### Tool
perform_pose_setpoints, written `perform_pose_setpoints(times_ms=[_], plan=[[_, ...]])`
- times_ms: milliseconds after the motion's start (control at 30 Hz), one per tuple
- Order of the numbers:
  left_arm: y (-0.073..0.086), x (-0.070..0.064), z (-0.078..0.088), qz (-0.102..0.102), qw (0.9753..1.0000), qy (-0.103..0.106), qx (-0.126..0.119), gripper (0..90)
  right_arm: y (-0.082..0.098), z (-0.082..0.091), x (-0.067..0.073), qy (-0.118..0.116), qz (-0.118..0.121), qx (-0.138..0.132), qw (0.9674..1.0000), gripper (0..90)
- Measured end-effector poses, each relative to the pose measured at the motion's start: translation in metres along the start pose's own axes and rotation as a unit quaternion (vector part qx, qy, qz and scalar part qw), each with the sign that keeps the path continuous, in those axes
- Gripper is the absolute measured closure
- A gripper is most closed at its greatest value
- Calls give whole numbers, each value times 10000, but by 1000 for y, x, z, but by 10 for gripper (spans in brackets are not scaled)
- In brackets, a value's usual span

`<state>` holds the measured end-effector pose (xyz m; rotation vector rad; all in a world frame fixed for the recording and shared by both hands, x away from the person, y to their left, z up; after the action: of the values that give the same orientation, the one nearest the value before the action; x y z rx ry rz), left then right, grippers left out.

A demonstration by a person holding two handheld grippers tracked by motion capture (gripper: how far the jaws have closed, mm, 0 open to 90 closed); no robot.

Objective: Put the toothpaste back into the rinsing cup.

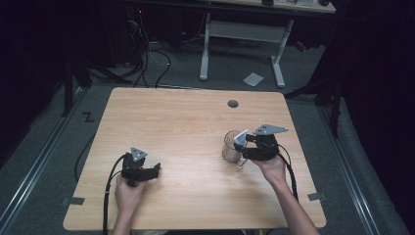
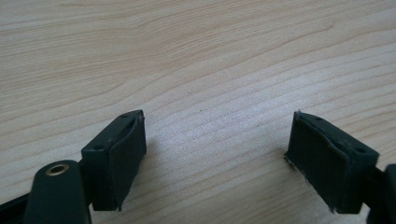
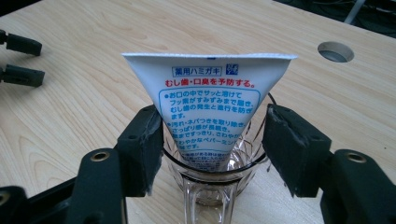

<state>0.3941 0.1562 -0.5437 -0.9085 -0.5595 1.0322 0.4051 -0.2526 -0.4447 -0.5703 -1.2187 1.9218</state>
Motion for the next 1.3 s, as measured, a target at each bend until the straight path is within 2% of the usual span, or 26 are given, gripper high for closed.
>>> perform_pose_setpoints(times_ms=[167,333,533,633,733,1133,1300], plan=[[0,0,0,-2,10000,2,0,198,-2,7,1,-32,1,-98,9999,379],[0,0,0,1,10000,3,-1,198,-7,21,-1,-37,-76,-320,9995,388],[0,0,0,-3,10000,4,-1,198,-8,39,-8,120,-210,-530,9983,402],[0,0,0,-5,10000,5,-2,197,-8,47,-12,123,-369,-663,9970,408],[0,0,0,-6,10000,6,-1,197,-10,54,-13,147,-409,-791,9959,414],[0,0,0,1,10000,4,-8,197,-7,74,-26,347,-553,-1001,9928,421],[0,0,0,2,10000,4,-9,197,-1,83,-29,331,-740,-1137,9902,423]])
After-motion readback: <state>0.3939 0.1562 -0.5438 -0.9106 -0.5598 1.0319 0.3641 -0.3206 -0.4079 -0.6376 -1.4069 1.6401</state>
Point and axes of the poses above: each handheld gripper's, and its own axes: z roughly backward along the jaws, y roughly out of its underside, x roughly to its left, the point moved 1 cm from there along -z, roughly forward along the jaws, and after that the axes turned 11 degrees about -x, right-handed, at the moved point
